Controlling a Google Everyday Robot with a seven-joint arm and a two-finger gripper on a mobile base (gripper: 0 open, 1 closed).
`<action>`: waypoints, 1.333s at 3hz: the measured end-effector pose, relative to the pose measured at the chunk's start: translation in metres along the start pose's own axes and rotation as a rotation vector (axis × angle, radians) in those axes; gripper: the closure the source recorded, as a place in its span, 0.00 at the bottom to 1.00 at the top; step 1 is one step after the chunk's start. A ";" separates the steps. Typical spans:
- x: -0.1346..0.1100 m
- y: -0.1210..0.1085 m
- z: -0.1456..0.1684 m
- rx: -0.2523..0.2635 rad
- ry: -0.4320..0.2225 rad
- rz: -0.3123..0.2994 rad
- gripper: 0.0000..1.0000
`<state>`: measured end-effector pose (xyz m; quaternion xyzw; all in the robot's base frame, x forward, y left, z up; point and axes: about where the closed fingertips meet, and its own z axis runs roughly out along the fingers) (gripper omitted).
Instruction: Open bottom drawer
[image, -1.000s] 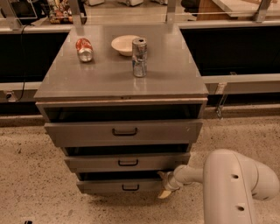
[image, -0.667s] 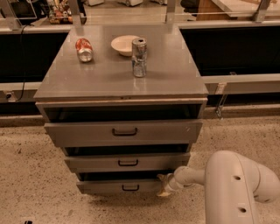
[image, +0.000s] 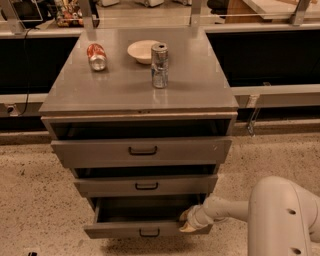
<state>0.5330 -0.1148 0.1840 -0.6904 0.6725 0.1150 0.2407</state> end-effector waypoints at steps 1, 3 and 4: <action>-0.011 0.032 -0.019 -0.025 -0.037 0.024 0.44; -0.043 0.118 -0.072 -0.091 -0.086 0.056 0.02; -0.043 0.111 -0.070 -0.098 -0.069 0.055 0.00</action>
Offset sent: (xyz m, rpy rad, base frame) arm -0.1839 -0.0012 0.1249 0.1335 0.1057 -0.0249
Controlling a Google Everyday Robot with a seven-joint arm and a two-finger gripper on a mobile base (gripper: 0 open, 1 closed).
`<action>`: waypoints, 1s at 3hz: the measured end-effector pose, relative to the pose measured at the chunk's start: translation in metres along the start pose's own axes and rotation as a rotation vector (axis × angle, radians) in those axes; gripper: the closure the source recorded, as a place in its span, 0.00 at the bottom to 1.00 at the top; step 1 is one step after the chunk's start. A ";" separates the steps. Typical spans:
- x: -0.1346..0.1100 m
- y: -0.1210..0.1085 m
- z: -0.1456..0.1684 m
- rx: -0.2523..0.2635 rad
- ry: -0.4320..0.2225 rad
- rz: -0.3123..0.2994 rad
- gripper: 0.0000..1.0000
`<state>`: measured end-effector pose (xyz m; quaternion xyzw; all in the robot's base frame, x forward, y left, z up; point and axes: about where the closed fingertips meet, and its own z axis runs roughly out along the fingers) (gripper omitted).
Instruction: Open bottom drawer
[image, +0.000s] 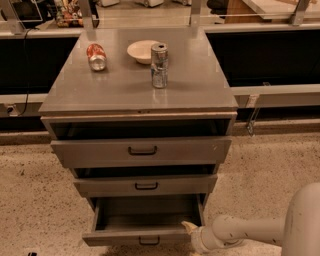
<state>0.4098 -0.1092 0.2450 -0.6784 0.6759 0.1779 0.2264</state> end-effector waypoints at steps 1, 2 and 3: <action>-0.004 -0.024 0.005 0.002 0.024 -0.025 0.00; -0.008 -0.060 0.008 0.031 0.026 -0.034 0.19; -0.014 -0.092 0.008 0.064 0.016 -0.044 0.42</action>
Offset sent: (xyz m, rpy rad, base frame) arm 0.1073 0.0108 0.0074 -0.0323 -0.0863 -0.0085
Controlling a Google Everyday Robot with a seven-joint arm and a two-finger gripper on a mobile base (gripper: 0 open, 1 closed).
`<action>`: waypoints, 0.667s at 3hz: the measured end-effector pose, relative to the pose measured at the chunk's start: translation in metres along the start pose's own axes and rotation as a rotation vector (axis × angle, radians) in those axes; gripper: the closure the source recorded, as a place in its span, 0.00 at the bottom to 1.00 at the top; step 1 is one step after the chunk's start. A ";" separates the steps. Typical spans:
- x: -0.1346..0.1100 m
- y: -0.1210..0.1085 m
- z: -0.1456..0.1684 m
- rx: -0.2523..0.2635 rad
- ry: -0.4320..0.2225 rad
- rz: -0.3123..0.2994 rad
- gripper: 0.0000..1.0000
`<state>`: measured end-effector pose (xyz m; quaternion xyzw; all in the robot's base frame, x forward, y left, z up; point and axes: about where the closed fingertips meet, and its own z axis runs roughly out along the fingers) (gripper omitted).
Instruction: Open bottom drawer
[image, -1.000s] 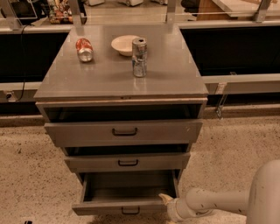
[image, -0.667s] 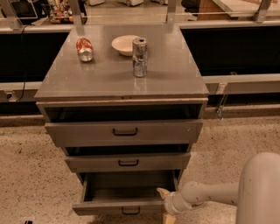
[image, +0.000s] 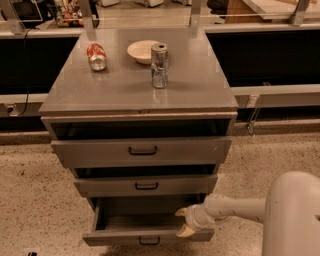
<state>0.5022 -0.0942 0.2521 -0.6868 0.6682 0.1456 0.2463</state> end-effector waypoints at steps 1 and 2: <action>0.001 -0.025 -0.003 0.018 -0.025 0.015 0.64; 0.016 -0.046 0.005 0.046 -0.021 0.048 0.89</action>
Offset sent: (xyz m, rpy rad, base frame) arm 0.0806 -0.0284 -0.0248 0.0189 -0.0335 -0.1373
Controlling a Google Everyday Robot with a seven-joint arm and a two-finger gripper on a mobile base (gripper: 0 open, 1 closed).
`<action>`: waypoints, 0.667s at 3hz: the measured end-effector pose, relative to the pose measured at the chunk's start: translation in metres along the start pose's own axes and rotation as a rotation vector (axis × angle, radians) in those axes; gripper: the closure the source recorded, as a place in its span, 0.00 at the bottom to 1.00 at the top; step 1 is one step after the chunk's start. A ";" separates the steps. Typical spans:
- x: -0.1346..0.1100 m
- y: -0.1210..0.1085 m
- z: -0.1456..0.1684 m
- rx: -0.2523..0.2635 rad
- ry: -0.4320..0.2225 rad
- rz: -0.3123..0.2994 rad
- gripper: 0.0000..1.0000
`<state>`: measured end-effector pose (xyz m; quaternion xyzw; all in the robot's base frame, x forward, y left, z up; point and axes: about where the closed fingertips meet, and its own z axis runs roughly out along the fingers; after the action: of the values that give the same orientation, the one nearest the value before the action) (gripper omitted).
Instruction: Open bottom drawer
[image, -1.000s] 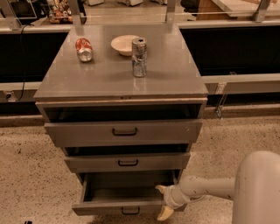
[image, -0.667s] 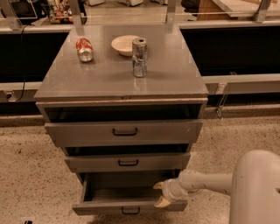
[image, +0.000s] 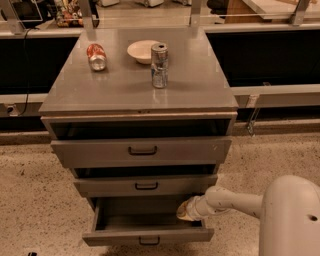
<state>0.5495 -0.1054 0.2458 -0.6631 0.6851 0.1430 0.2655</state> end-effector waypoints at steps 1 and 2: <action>0.015 -0.008 0.022 0.030 0.025 -0.008 1.00; 0.032 -0.009 0.050 0.019 0.056 -0.022 1.00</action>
Offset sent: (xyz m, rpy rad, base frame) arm 0.0267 -0.0014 -0.0950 -0.1021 -0.0123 0.0193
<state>0.5672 -0.1054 0.1886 -0.6717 0.6863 0.1151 0.2540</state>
